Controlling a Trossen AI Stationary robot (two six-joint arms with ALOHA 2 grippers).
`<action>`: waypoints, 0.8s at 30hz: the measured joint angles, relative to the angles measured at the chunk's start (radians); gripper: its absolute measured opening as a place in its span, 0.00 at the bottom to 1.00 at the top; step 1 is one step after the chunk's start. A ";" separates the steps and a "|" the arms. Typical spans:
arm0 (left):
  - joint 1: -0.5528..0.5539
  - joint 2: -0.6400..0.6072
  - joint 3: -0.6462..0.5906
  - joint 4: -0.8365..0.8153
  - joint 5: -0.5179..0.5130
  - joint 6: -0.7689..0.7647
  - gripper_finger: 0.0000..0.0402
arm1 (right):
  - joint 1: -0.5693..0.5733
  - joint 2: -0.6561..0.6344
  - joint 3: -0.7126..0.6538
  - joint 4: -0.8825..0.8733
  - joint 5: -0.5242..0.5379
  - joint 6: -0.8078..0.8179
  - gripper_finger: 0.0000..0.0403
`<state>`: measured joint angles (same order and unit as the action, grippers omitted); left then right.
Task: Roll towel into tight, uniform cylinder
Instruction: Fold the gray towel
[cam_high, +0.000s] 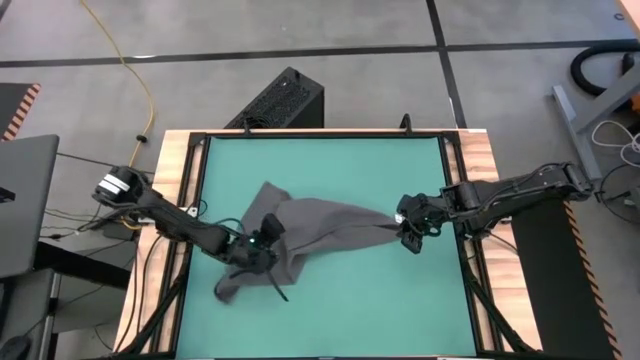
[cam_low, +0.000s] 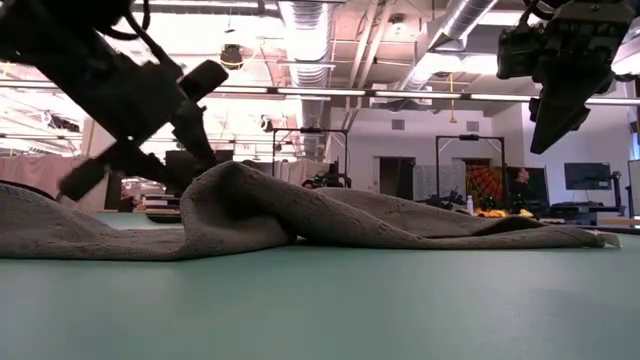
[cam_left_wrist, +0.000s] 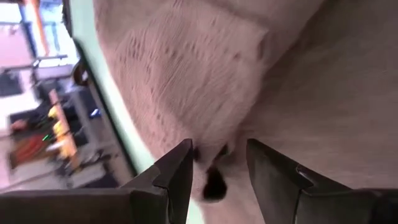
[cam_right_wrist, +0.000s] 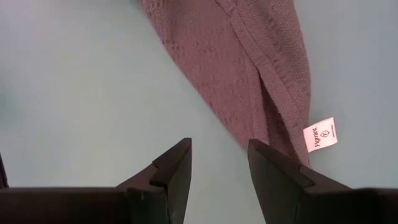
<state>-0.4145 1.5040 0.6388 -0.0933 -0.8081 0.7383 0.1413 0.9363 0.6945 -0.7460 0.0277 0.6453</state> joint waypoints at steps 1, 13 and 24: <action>0.000 0.016 0.007 0.000 -0.026 0.001 0.35 | 0.000 0.000 0.000 0.000 0.000 0.000 0.45; 0.006 0.037 0.024 0.145 -0.064 0.023 0.30 | 0.000 0.000 0.000 0.009 0.001 -0.026 0.45; 0.097 -0.059 0.154 0.212 -0.019 0.035 0.00 | 0.000 0.000 0.000 0.053 0.001 -0.028 0.45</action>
<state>-0.3172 1.4454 0.7926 0.1192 -0.8273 0.7729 0.1413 0.9367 0.6945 -0.6934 0.0288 0.6170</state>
